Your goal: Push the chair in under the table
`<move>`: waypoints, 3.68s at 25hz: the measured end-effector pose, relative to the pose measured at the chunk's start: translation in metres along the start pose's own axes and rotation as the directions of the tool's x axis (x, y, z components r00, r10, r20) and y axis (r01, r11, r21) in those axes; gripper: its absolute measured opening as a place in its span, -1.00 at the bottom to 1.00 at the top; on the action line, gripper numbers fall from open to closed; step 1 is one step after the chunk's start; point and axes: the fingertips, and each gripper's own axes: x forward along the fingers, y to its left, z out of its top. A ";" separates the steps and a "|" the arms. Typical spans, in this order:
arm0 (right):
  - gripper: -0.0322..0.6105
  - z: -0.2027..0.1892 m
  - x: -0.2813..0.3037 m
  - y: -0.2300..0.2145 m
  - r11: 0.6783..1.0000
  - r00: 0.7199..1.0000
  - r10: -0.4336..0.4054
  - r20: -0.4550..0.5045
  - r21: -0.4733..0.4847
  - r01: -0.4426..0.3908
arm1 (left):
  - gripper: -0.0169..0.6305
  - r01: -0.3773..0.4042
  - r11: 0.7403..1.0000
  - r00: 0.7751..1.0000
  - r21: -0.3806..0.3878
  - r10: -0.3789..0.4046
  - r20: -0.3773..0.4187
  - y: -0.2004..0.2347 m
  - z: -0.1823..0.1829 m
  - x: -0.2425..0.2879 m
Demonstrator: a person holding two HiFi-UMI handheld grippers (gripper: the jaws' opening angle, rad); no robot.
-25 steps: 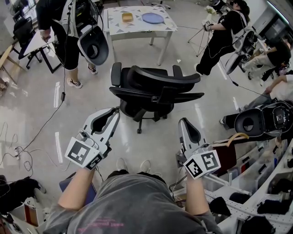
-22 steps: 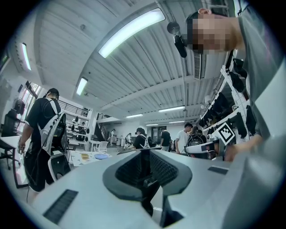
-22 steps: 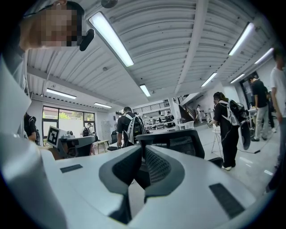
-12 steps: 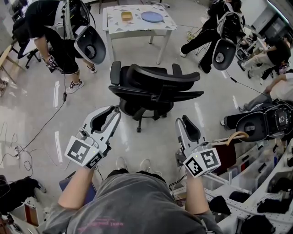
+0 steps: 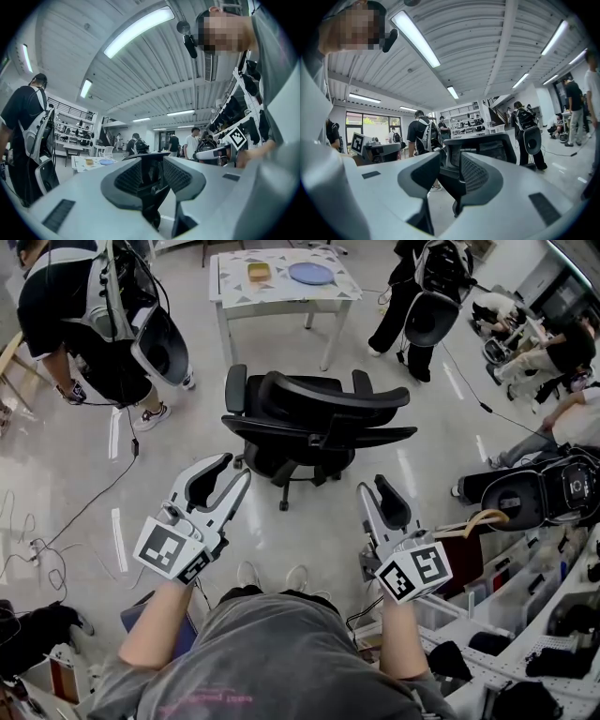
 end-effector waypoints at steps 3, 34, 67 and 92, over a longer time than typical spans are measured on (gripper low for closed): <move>-0.47 0.000 -0.001 -0.003 1.000 1.000 0.000 0.001 -0.001 0.000 | -0.46 -0.005 1.000 1.000 0.000 0.005 -0.002 -0.001 -0.001 0.002; -0.27 -0.004 -0.008 -0.087 0.998 0.999 0.049 0.010 0.038 -0.049 | -0.24 -0.083 0.996 0.996 0.032 0.084 -0.036 -0.031 -0.013 0.073; -0.27 -0.028 0.091 -0.171 0.988 0.986 -0.153 -0.068 -0.033 0.151 | -0.18 -0.011 1.000 0.989 -0.011 0.010 -0.149 0.095 -0.074 0.139; -0.27 -0.049 0.146 -0.229 0.936 0.920 -0.336 -0.203 -0.185 0.301 | -0.14 0.225 0.974 0.933 0.020 -0.209 -0.292 0.122 -0.111 0.184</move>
